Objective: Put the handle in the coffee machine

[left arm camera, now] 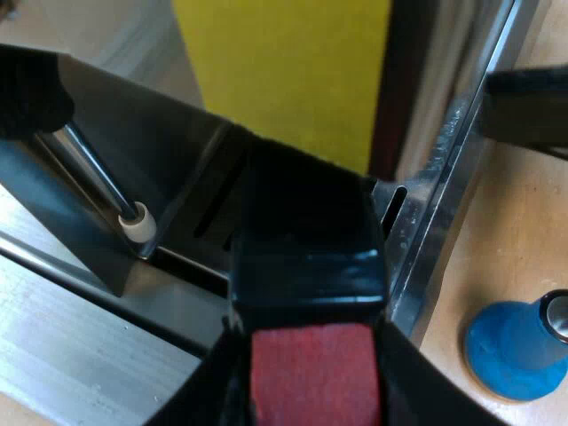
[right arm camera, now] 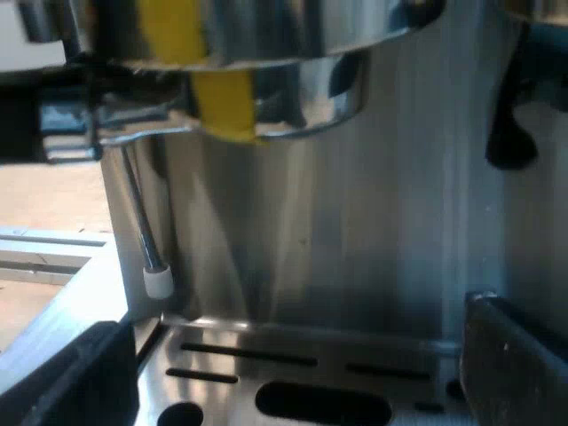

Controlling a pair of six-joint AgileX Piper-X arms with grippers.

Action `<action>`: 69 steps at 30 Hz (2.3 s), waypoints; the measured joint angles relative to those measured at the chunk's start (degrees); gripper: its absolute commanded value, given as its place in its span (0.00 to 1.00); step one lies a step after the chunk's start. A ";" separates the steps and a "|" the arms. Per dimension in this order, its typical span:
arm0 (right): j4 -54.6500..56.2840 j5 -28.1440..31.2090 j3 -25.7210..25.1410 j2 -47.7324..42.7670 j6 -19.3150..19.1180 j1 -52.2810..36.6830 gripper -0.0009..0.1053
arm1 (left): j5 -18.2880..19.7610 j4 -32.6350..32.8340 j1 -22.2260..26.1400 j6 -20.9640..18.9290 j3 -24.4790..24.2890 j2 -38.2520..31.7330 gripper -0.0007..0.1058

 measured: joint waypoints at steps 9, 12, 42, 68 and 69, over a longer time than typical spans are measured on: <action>-0.11 -2.30 -1.88 1.09 0.26 -0.45 0.71 | 0.00 0.00 0.00 -0.03 0.00 0.00 0.01; -0.11 -2.37 -4.52 2.89 0.26 -0.45 0.69 | 0.00 0.00 0.00 -0.03 -0.10 0.00 0.01; -1.31 -1.71 -12.12 9.72 -2.56 -6.14 0.45 | 0.00 0.00 0.00 0.02 -0.13 0.00 0.01; -8.95 0.42 -14.42 12.75 -3.17 -6.14 0.34 | 0.00 0.00 0.00 0.02 -0.13 0.00 0.01; -9.07 0.03 -14.42 12.75 -3.17 -6.14 0.29 | 0.00 0.00 0.00 0.02 -0.13 0.00 0.01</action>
